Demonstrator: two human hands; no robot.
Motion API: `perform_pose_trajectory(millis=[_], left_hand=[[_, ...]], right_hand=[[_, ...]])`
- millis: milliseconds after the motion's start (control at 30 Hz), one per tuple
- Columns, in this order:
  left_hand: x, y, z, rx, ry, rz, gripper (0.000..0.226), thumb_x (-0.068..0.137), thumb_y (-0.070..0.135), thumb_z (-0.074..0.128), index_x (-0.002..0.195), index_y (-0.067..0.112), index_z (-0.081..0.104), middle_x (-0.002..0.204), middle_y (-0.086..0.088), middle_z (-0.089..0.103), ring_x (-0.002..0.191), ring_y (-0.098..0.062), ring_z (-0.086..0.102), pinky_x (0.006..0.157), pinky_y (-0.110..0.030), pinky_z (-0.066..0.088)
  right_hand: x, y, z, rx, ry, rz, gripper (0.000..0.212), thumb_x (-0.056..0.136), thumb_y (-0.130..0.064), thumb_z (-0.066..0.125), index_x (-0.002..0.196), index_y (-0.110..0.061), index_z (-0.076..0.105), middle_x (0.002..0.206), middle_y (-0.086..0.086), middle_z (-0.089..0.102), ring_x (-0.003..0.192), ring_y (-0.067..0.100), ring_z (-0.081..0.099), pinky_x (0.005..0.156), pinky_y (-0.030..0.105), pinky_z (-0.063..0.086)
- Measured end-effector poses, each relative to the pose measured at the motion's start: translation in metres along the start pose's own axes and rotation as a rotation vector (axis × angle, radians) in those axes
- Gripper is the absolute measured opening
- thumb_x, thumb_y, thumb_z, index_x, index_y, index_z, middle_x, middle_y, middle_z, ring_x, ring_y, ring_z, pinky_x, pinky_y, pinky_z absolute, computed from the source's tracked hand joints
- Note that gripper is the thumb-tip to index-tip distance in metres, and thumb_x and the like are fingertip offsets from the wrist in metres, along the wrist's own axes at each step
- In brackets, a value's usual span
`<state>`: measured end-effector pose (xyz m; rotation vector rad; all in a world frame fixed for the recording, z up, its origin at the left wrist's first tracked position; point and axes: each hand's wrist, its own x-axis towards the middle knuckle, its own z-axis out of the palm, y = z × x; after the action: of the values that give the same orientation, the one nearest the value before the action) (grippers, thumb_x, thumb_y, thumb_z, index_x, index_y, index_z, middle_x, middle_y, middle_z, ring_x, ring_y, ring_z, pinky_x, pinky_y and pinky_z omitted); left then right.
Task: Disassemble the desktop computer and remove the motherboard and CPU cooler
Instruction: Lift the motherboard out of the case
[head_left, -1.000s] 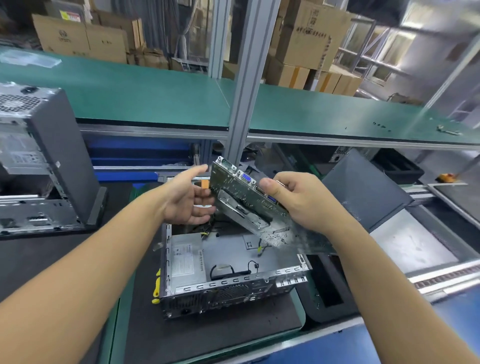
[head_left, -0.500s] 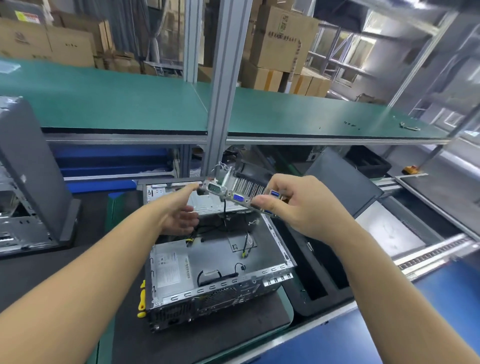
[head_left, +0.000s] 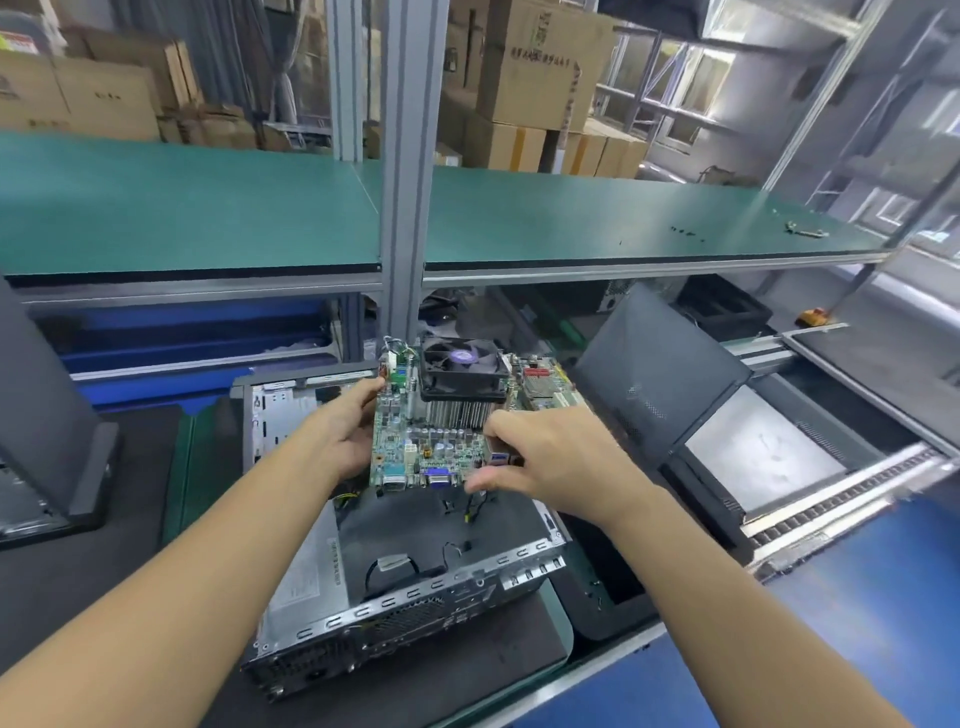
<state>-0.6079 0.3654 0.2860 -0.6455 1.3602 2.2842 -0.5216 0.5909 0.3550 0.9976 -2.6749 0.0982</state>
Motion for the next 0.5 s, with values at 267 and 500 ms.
perform_pose_trajectory(millis=[267,500], left_hand=[[0.036,-0.02,0.076,-0.035,0.124,0.14,0.009,0.094,0.014,0.061,0.1,0.008,0.063,0.084,-0.009,0.067,0.068,-0.024,0.065,0.065,-0.041,0.059],[0.078,-0.049,0.155,0.045,0.217,0.224,0.007,0.082,0.008,0.071,0.088,0.005,0.068,0.093,-0.015,0.069,0.078,-0.027,0.064,0.086,-0.047,0.056]], right_hand=[[-0.039,0.078,0.011,0.09,-0.111,0.117,0.058,0.082,-0.078,0.036,0.087,-0.02,0.042,0.073,-0.008,0.053,0.063,0.019,0.05,0.056,0.038,0.044],[-0.089,0.16,0.008,0.218,-0.278,0.281,0.045,0.091,-0.062,0.047,0.11,-0.021,0.05,0.099,-0.012,0.057,0.088,0.015,0.054,0.075,0.037,0.046]])
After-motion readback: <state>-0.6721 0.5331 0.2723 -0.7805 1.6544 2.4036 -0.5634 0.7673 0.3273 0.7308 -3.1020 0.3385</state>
